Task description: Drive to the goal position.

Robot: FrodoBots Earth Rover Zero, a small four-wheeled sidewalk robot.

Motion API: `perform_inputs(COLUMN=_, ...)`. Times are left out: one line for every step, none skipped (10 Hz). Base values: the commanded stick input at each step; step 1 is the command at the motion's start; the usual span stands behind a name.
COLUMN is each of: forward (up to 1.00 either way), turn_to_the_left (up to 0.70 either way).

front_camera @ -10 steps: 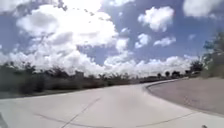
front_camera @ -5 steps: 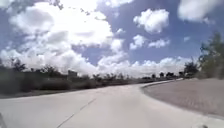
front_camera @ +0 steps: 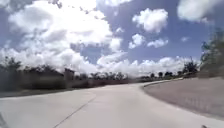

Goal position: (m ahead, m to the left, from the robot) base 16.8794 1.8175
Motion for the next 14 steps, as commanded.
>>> perform_inputs(forward=1.0, turn_to_the_left=0.0)
perform_inputs(forward=1.0, turn_to_the_left=0.0)
perform_inputs(forward=1.0, turn_to_the_left=0.0)
perform_inputs(forward=1.0, turn_to_the_left=0.0)
perform_inputs(forward=1.0, turn_to_the_left=0.0)
perform_inputs(forward=1.0, turn_to_the_left=0.0)
perform_inputs(forward=1.0, turn_to_the_left=0.0)
perform_inputs(forward=1.0, turn_to_the_left=0.0)
perform_inputs(forward=1.0, turn_to_the_left=0.0)
perform_inputs(forward=1.0, turn_to_the_left=0.0)
perform_inputs(forward=1.0, turn_to_the_left=0.0)
perform_inputs(forward=1.0, turn_to_the_left=0.0)
perform_inputs(forward=1.0, turn_to_the_left=0.0)
perform_inputs(forward=1.0, turn_to_the_left=0.0)
